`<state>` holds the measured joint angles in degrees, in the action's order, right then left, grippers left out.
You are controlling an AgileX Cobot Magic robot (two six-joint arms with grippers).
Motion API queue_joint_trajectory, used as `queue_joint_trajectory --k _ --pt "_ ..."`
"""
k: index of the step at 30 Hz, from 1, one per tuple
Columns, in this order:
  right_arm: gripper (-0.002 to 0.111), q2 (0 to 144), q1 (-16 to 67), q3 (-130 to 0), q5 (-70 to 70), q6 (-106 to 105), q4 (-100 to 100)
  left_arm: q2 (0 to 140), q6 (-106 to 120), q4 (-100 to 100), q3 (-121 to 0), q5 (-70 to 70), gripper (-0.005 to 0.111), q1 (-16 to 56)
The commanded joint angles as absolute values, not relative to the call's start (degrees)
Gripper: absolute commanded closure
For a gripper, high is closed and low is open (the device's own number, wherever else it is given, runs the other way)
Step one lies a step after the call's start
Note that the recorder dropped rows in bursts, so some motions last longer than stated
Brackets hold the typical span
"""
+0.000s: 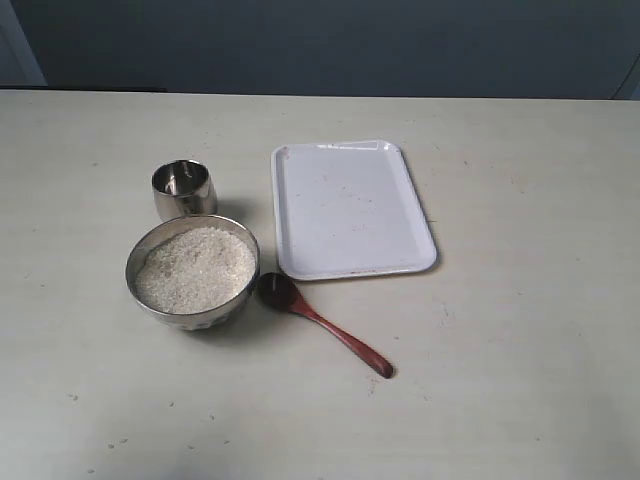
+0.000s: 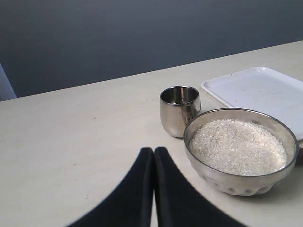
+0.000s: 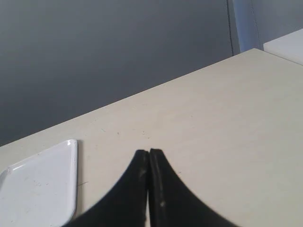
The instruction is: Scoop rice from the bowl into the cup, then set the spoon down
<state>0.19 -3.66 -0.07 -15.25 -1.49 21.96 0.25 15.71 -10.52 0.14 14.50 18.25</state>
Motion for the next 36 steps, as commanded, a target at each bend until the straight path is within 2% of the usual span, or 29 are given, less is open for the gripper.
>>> queue_joint_trajectory --k 1,10,18,22,26,33,36 --pt "0.108 0.0 -4.0 0.0 -14.7 -1.7 21.2 0.0 15.6 -10.4 0.0 13.7 0.106 18.4" --pt "0.108 0.0 -4.0 0.0 -14.0 -1.8 20.2 0.0 15.6 -10.4 0.0 13.7 0.106 18.4" --pt "0.108 0.0 -4.0 0.0 -7.3 -1.4 28.8 0.0 15.6 -10.4 0.0 13.7 0.106 18.4" --pt "0.108 0.0 -4.0 0.0 2.6 5.0 52.0 0.0 15.6 -10.4 0.0 13.7 0.106 18.4" --pt "0.108 0.0 -4.0 0.0 7.3 5.0 60.3 0.0 15.6 -10.4 0.0 13.7 0.106 18.4" --pt "0.108 0.0 -4.0 -1.0 5.4 17.2 59.8 0.0 15.6 -10.4 0.0 13.7 0.106 18.4" --pt "0.108 0.0 -4.0 -7.7 0.0 11.8 44.5 0.0 15.6 -10.4 0.0 13.7 0.106 18.4"
